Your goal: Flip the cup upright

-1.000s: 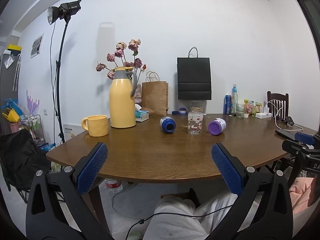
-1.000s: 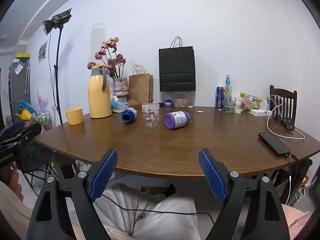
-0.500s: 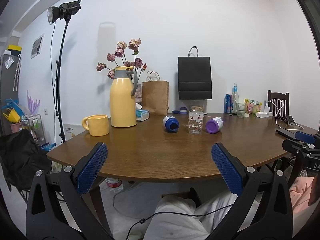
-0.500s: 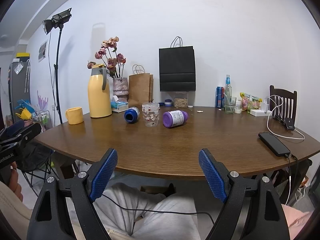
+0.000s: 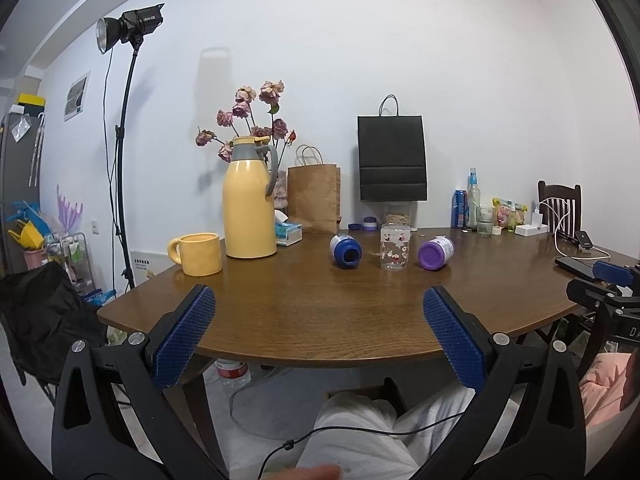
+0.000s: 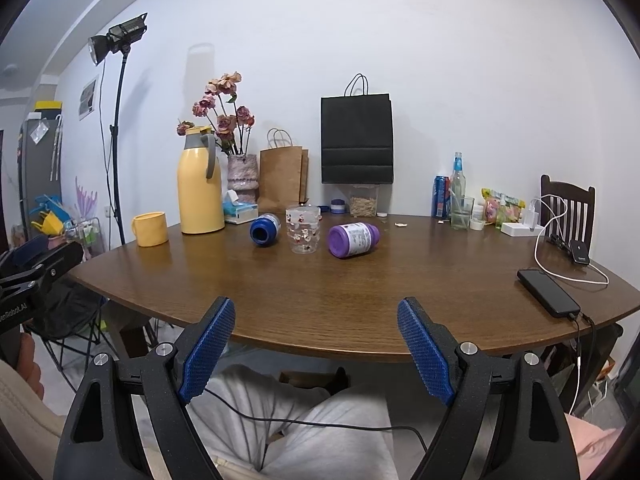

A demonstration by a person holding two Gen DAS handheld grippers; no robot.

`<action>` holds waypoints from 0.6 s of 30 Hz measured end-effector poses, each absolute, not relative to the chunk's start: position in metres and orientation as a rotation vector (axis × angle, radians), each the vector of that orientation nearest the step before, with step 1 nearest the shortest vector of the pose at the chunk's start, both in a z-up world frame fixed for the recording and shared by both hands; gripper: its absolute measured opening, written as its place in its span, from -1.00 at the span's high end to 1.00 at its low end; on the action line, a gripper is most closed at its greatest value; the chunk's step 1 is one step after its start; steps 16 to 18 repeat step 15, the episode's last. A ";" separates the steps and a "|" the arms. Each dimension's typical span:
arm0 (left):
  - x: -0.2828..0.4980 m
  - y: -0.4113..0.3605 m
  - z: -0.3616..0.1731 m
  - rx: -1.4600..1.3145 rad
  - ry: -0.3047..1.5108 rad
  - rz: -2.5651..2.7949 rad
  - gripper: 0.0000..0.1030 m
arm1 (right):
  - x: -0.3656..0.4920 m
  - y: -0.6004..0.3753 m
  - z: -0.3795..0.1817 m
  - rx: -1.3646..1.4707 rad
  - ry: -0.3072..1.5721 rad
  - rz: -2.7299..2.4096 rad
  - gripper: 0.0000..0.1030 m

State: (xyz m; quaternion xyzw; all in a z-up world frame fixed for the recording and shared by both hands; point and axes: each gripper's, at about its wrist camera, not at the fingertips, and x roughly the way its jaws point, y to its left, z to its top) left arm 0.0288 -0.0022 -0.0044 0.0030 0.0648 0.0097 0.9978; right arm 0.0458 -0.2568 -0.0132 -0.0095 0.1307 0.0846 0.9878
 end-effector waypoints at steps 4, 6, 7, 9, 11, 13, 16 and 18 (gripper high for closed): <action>0.029 -0.002 -0.004 0.006 0.128 0.021 -1.00 | 0.045 -0.256 -0.012 -0.021 0.266 0.169 -0.70; 0.029 -0.002 -0.004 0.006 0.128 0.022 -1.00 | 0.045 -0.256 -0.012 -0.021 0.267 0.169 -0.70; 0.030 -0.002 -0.004 0.005 0.129 0.021 -1.00 | 0.046 -0.256 -0.012 -0.021 0.268 0.169 -0.70; 0.031 -0.001 -0.003 0.006 0.131 0.018 -1.00 | 0.046 -0.256 -0.012 -0.020 0.268 0.169 -0.70; 0.030 -0.001 -0.004 0.006 0.131 0.016 -1.00 | 0.046 -0.256 -0.012 -0.022 0.269 0.171 -0.70; 0.031 0.000 -0.003 0.005 0.131 0.018 -1.00 | 0.047 -0.255 -0.012 -0.023 0.273 0.172 -0.70; 0.031 -0.001 -0.003 0.006 0.129 0.019 -1.00 | 0.049 -0.255 -0.013 -0.023 0.276 0.175 -0.70; 0.031 -0.001 -0.003 0.006 0.129 0.019 -1.00 | 0.049 -0.255 -0.013 -0.023 0.276 0.175 -0.70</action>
